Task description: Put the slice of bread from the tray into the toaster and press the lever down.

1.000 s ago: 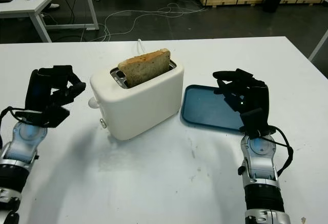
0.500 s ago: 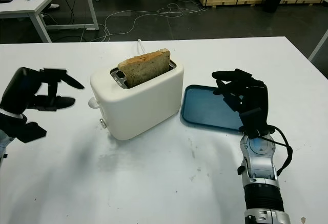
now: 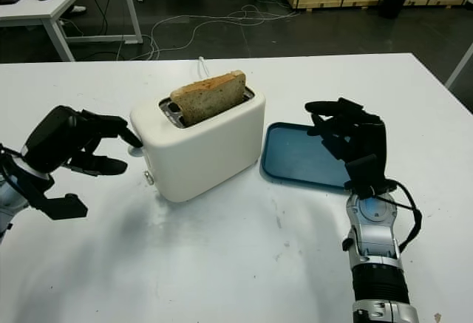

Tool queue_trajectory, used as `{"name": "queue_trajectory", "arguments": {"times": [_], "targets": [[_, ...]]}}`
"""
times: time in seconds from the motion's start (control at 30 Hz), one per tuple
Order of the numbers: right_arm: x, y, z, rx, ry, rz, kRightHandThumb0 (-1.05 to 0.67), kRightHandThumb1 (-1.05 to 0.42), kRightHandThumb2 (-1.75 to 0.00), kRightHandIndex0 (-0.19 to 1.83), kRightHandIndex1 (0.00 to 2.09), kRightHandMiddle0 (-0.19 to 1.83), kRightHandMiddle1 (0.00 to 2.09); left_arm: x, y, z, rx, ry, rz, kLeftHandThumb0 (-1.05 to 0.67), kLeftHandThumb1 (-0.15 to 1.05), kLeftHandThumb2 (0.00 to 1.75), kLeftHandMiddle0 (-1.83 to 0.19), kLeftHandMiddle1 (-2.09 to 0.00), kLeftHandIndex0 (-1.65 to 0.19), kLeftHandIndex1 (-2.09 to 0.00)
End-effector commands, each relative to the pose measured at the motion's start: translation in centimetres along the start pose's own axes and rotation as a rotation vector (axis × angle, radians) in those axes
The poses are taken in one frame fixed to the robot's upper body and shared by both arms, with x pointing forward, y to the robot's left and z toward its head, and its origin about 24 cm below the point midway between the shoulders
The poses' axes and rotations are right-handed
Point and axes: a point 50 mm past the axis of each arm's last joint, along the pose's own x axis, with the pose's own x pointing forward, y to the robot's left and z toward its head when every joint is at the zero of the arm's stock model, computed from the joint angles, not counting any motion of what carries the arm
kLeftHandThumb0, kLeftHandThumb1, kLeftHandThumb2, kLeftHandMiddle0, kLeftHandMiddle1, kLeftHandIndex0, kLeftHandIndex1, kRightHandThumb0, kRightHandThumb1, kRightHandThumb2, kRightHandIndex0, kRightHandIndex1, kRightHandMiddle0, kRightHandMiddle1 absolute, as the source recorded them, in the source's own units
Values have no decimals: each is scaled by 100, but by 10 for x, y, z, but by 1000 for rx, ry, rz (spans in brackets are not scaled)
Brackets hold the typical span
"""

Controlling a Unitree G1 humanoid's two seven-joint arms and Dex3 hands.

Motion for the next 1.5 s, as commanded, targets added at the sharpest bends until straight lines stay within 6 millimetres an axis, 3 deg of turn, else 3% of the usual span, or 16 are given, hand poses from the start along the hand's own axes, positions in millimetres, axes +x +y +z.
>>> {"name": "queue_trajectory", "arguments": {"times": [0.0, 0.47, 0.83, 1.03, 1.13, 1.2, 1.3, 1.47], "targets": [[3, 1, 4, 12, -22, -2, -41, -92, -23, 84, 123, 101, 45, -2, -6, 1, 14, 3, -57, -105, 92, 64, -124, -175, -65, -101], [3, 0, 4, 2, -22, -1, -41, -92, -23, 83, 124, 101, 44, -4, -8, -4, 37, 59, -93, -105, 92, 66, -130, -175, -57, -116], [3, -1, 3, 6, -17, -1, -40, -92, -23, 82, 122, 101, 44, -12, -26, -19, 11, 164, -180, -105, 92, 61, -133, -174, -71, -108], [3, -2, 2, -3, -20, 3, -39, -92, -23, 84, 122, 101, 45, -20, -69, -19, -43, 212, -273, -105, 92, 47, -134, -169, -90, -82], [3, -3, 2, 2, -24, 9, -39, -92, -23, 83, 122, 101, 45, -26, -111, -15, -91, 282, -365, -105, 92, 42, -139, -148, -104, -65], [3, -5, 2, 1, -18, 9, -39, -92, -23, 82, 121, 100, 45, -33, -138, -12, -103, 325, -415, -105, 92, 36, -148, -124, -118, -46], [3, -8, 2, -9, -11, 7, -38, -92, -23, 81, 120, 99, 44, -53, -170, -9, -114, 424, -478, -105, 92, 25, -156, -104, -134, -24], [4, -11, 3, -10, -19, 13, -39, -92, -23, 81, 119, 100, 46, -71, -183, -12, -93, 473, -566, -105, 92, 21, -157, -95, -140, -10]]}}
